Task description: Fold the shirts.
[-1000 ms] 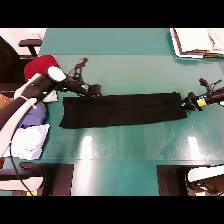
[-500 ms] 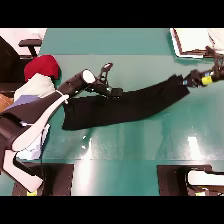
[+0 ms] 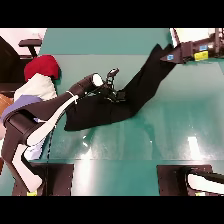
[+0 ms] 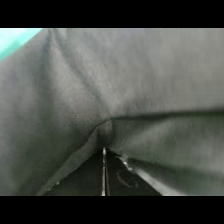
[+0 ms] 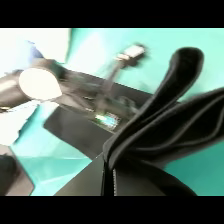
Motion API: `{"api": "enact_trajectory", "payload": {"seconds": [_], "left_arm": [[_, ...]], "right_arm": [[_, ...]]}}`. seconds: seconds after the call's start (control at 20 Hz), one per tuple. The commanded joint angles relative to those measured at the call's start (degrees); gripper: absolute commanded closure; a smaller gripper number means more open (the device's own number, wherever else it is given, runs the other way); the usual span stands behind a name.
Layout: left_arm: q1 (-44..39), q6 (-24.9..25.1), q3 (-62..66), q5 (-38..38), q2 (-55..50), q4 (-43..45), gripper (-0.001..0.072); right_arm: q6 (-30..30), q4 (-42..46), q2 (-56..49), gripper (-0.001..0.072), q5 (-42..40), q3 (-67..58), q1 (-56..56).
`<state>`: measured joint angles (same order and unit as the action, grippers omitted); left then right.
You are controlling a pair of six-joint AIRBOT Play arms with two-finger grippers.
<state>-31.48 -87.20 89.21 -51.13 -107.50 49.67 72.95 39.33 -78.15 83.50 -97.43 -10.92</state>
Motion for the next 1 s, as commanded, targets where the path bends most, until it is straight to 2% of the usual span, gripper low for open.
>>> {"api": "enact_trajectory", "payload": {"seconds": [0.0,0.1,0.3,0.4,0.5,0.55,0.6,0.65,0.7,0.8,0.9,0.95], "left_arm": [[1.0,-1.1,0.9,-2.3,-0.2,1.2,0.0683],[4.1,-1.1,2.1,-5.5,2.4,2.7,0.0683],[15.5,-0.9,2.1,-8.7,17.3,12.5,0.0682],[22.2,-0.9,2.1,-9.6,25.7,16.8,0.0682],[27.9,-0.9,2.1,-9.6,33.1,20.4,0.0682],[30.3,-0.9,2.1,-9.7,35.9,21.4,0.0682],[32.5,-0.9,2.1,-9.8,38.3,21.9,0.0682],[34.2,-0.9,2.1,-10.2,40.1,22.0,0.0682],[35.7,-0.9,2.1,-11.0,41.6,22.0,0.0682],[37.0,-0.9,2.1,-12.8,42.8,22.0,0.0682],[37.0,-0.9,2.1,-14.6,43.0,22.0,0.0681],[37.0,-0.9,2.1,-15.1,43.0,22.0,0.0682]], "right_arm": [[0.5,-0.7,0.3,0.0694,-3.6,-1.2,-6.8],[0.5,-0.8,0.3,0.0694,-6.0,-1.2,-10.3],[0.5,-0.9,-2.3,0.0694,-10.8,-1.2,-20.8],[-0.2,-1.8,-6.5,0.0693,-14.3,-1.2,-28.2],[-4.1,-6.8,-12.2,0.0692,-19.9,-1.4,-35.1],[-4.5,-7.8,-15.8,0.0672,-21.3,-3.2,-38.0],[-4.7,-7.8,-19.3,0.0503,-21.4,-5.6,-40.2],[-5.2,-7.8,-22.4,0.0244,-21.4,-8.3,-42.0],[-5.9,-7.6,-24.8,0.015,-20.3,-10.5,-43.0],[-4.7,-4.8,-28.1,0.0158,-14.2,-14.7,-42.7],[-1.1,5.7,-28.0,0.0228,-8.7,-15.3,-40.5],[-0.4,10.9,-27.1,0.0229,-6.6,-14.7,-38.6]]}}
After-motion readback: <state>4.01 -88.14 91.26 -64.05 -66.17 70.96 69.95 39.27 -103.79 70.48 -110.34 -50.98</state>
